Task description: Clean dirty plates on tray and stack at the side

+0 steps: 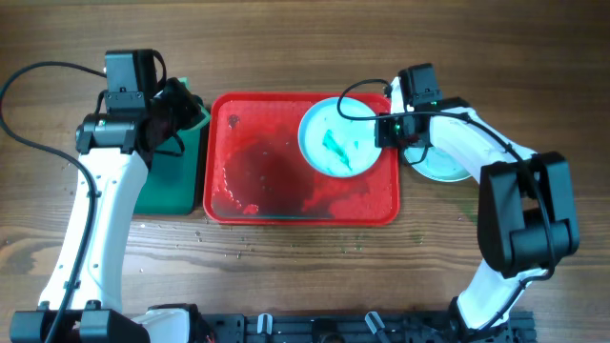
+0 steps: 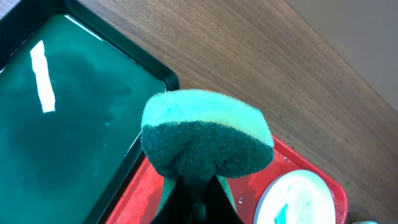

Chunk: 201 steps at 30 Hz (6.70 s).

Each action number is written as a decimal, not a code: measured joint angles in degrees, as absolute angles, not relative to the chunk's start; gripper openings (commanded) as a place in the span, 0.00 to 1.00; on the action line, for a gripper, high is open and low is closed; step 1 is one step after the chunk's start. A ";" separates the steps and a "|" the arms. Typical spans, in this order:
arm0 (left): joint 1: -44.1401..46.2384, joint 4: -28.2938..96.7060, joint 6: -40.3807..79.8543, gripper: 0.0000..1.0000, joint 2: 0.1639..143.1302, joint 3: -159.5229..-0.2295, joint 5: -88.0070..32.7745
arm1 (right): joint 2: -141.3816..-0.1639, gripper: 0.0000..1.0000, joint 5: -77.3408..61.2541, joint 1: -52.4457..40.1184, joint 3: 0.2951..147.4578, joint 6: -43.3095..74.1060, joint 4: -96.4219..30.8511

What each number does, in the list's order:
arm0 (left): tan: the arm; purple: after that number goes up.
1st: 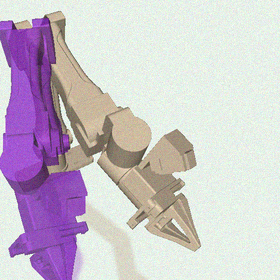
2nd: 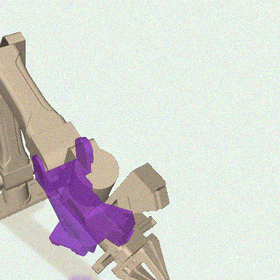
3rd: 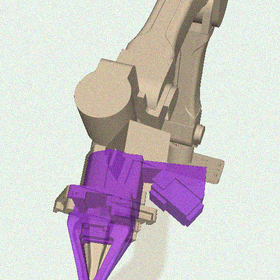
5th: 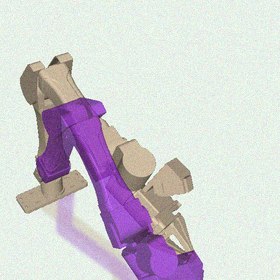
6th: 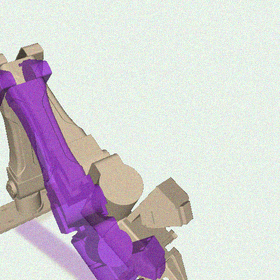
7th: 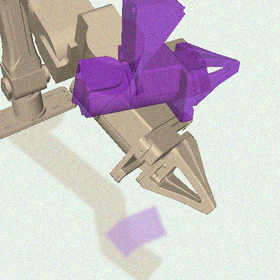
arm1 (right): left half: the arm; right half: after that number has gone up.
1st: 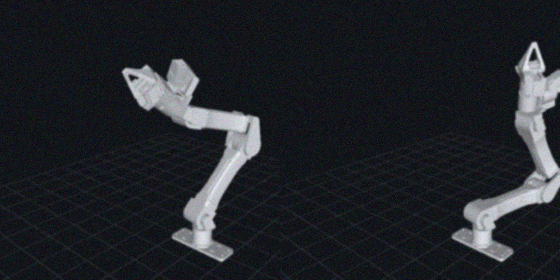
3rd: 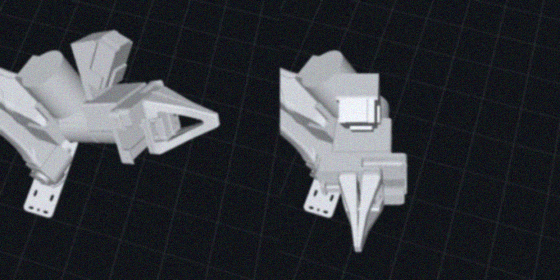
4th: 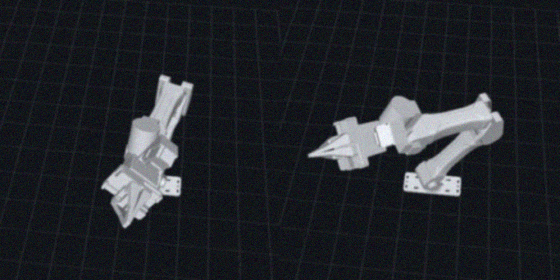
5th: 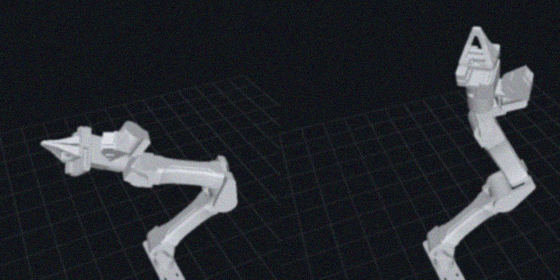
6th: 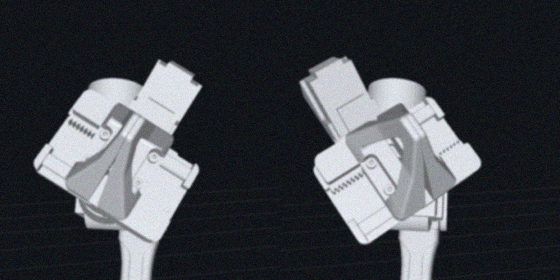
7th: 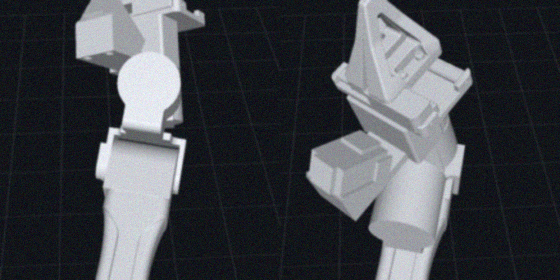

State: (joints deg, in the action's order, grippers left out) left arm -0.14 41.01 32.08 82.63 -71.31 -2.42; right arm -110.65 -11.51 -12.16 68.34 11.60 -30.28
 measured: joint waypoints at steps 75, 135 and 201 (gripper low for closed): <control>9.69 38.33 9.82 0.04 111.61 -71.66 -1.74 | -130.28 0.04 -28.80 -28.67 94.56 19.99 -40.16; 3.46 32.49 25.89 0.04 106.89 -65.58 -6.42 | -130.30 0.04 -29.74 -28.45 94.11 20.45 -39.48; -8.73 64.53 16.69 0.18 95.46 -81.03 5.61 | -103.18 0.52 -12.64 9.91 68.42 19.20 -51.90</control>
State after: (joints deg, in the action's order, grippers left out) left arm -8.73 64.53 16.69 95.46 -81.03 5.61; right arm -103.18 -12.64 9.91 68.42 19.20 -51.90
